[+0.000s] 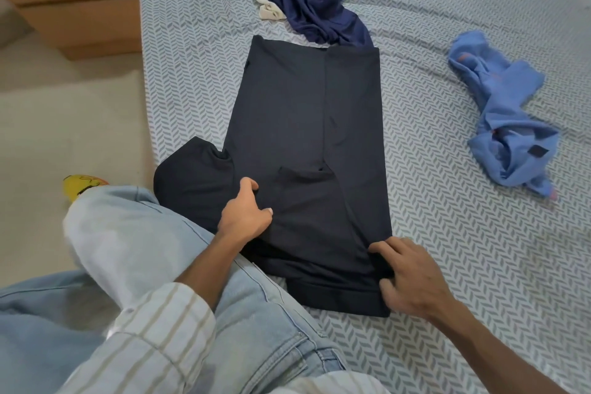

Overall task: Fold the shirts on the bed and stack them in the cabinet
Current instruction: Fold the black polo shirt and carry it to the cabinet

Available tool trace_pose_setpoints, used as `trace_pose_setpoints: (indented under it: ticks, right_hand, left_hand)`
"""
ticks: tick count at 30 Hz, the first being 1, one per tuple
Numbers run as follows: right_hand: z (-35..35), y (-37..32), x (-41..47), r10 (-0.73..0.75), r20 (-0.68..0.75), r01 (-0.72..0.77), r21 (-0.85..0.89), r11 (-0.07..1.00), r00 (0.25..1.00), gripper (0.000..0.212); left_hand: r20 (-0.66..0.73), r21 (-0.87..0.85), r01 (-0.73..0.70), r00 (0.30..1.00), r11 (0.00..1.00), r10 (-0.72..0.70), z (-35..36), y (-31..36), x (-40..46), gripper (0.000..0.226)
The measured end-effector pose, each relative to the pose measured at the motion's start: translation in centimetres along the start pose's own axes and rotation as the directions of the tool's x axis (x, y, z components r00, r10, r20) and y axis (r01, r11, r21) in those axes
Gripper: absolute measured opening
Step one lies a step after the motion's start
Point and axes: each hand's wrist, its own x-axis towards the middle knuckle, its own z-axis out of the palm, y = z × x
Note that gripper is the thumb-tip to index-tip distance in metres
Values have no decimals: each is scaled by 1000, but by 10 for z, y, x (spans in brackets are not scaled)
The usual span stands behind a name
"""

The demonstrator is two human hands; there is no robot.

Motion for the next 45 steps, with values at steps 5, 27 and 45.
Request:
trace_pose_setpoints:
  ticks: [5, 27, 45]
  right_hand:
    - [-3, -29, 55, 19, -113, -12, 60, 998, 993, 32]
    - [57, -203, 202, -354, 132, 312, 264, 913, 926, 32]
    - [-44, -125, 237, -35, 618, -609, 763, -216, 786, 72]
  left_hand:
    - [-77, 9, 43, 996, 999, -42, -20, -11, 5, 39]
    - [-131, -763, 307, 788, 569, -602, -122, -89, 58, 11]
    - [-294, -341, -546, 835, 765, 465, -49, 66, -1, 76]
